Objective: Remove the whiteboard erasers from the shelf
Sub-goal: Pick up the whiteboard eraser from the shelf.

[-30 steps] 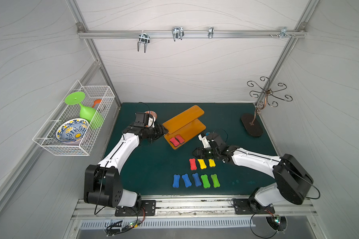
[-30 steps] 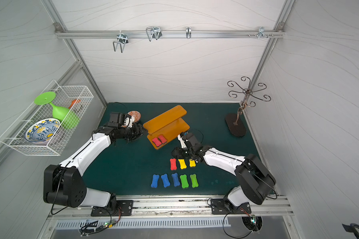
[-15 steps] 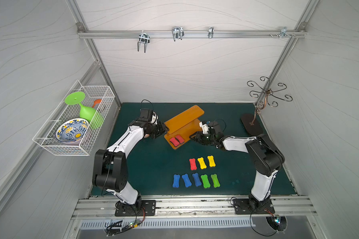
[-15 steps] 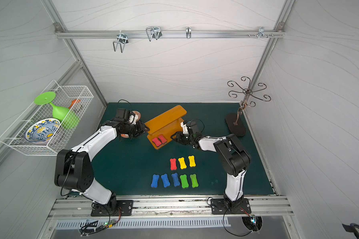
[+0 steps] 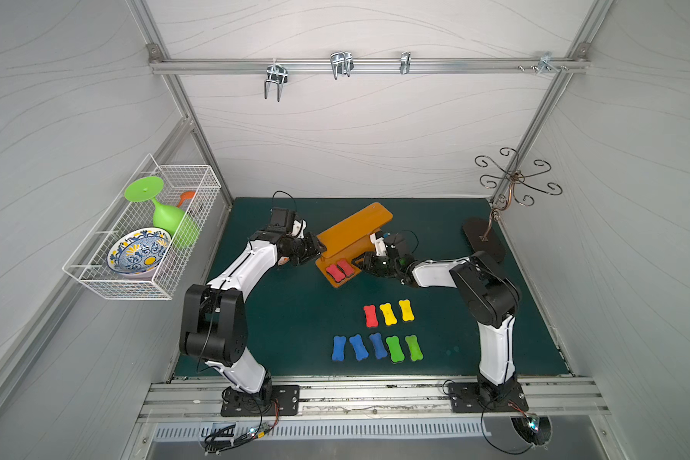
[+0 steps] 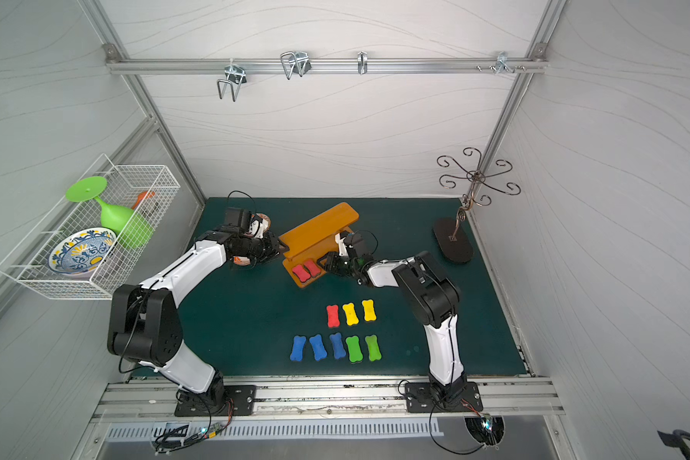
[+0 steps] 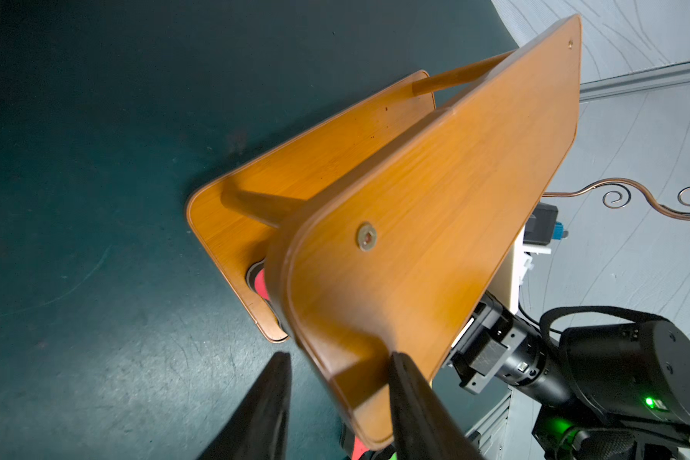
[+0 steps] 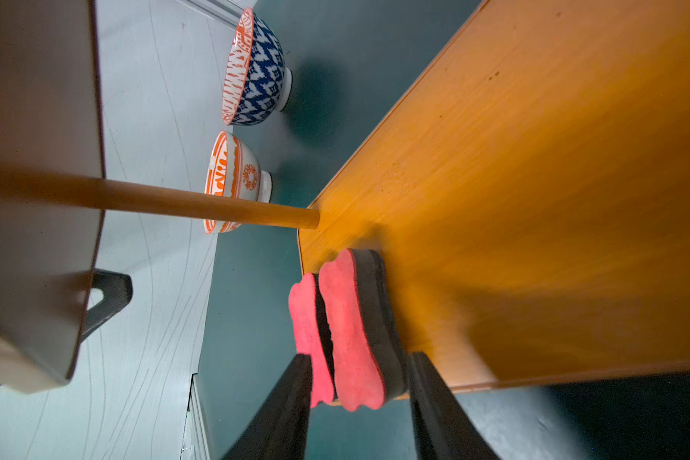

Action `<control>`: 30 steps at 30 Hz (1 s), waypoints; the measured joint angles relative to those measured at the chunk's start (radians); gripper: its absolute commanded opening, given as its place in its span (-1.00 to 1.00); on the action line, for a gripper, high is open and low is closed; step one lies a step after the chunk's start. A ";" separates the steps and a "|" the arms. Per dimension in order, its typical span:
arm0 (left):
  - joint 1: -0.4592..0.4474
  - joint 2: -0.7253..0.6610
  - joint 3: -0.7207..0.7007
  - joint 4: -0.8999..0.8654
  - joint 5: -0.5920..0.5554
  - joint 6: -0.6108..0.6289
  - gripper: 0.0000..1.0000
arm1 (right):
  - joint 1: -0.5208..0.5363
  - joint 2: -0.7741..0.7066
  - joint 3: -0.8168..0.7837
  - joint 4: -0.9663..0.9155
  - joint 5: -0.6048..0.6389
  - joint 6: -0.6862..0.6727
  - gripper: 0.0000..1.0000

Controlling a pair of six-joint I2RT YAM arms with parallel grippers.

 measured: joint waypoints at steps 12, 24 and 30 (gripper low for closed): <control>0.000 0.002 0.000 0.005 0.014 0.000 -0.14 | 0.024 0.070 0.064 -0.029 0.000 -0.016 -0.09; 0.000 0.002 0.000 0.005 0.016 0.000 -0.14 | 0.039 0.077 0.063 -0.056 0.004 -0.083 -0.47; 0.000 0.002 0.000 0.007 0.015 -0.001 -0.14 | 0.042 0.067 0.057 -0.063 0.024 -0.115 -0.85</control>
